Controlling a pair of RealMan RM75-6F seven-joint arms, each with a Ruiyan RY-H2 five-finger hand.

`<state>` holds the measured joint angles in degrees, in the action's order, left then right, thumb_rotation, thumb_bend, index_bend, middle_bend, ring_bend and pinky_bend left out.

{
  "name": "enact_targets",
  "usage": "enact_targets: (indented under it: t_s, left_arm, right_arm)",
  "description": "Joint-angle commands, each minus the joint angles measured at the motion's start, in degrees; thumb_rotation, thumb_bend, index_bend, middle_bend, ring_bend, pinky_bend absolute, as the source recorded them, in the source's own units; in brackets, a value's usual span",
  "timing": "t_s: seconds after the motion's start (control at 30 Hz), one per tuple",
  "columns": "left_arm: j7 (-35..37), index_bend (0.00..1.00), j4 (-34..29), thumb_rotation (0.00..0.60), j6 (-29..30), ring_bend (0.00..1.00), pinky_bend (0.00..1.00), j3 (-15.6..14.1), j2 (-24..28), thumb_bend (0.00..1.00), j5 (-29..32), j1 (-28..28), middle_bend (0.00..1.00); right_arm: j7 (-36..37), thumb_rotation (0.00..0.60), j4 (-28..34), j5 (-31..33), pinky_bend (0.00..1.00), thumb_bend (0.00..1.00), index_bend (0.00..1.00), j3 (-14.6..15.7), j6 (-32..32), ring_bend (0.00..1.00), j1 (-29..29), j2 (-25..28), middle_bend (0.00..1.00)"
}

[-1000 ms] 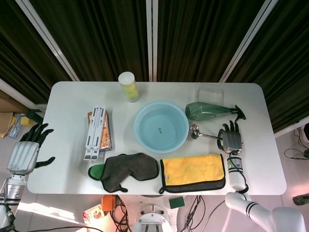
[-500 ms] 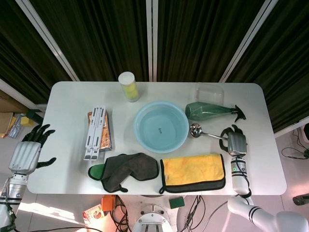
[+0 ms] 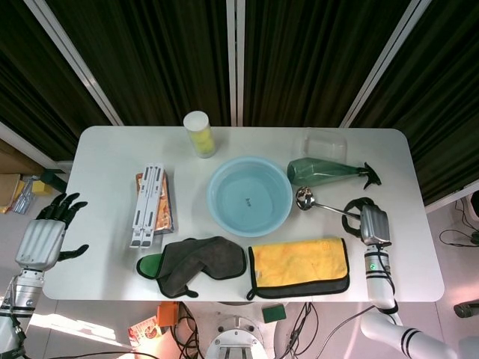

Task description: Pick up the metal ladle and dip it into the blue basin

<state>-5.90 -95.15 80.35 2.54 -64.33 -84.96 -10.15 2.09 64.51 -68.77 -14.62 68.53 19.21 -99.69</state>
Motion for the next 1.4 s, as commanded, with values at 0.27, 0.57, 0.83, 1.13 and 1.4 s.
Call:
enact_targets:
  t_s: [0.27,0.57,0.83,1.13,1.4]
  left_arm:
    - [-0.06,0.2,-0.08,0.6,0.34,0.06,0.24,-0.2,-0.01,0.07,-0.45,0.12,0.12]
    - [0.27,0.2,-0.06,0.6,1.08,0.06,0.24,-0.3,0.1,0.07,-1.05,0.39,0.12]
    - [0.84,0.21,-0.04,0.6,1.72,0.06,0.24,-0.14,0.36,0.07,-1.38,0.55,0.12]
    - [1.28,0.21,-0.1,0.6,1.37,0.06,0.24,0.22,0.64,0.07,-1.03,0.26,0.12]
    - [2.19,0.21,-0.05,0.6,1.08,0.06,0.24,0.7,1.04,0.07,-0.53,-0.04,0.12]
  right_arm:
    - [1.35,0.6,13.1,-0.62,0.67,0.62,0.79,-0.55,2.6,0.4,-2.43,7.53,0.44]
    - [-0.19,0.6,20.8,-0.56,0.73,0.63,0.77,-1.49,1.86,0.56,-1.35,11.3,0.52]
    - [-5.76,0.6,27.0,1.96,0.78,0.64,0.76,-3.85,-0.77,0.64,2.63,12.74,0.61]
    - [-17.22,0.6,26.87,7.44,0.78,0.64,0.75,-7.36,-4.58,0.68,11.45,9.99,0.64]
    - [-30.97,0.6,19.08,9.91,0.78,0.64,0.76,-6.01,-6.42,0.68,19.9,4.44,0.67]
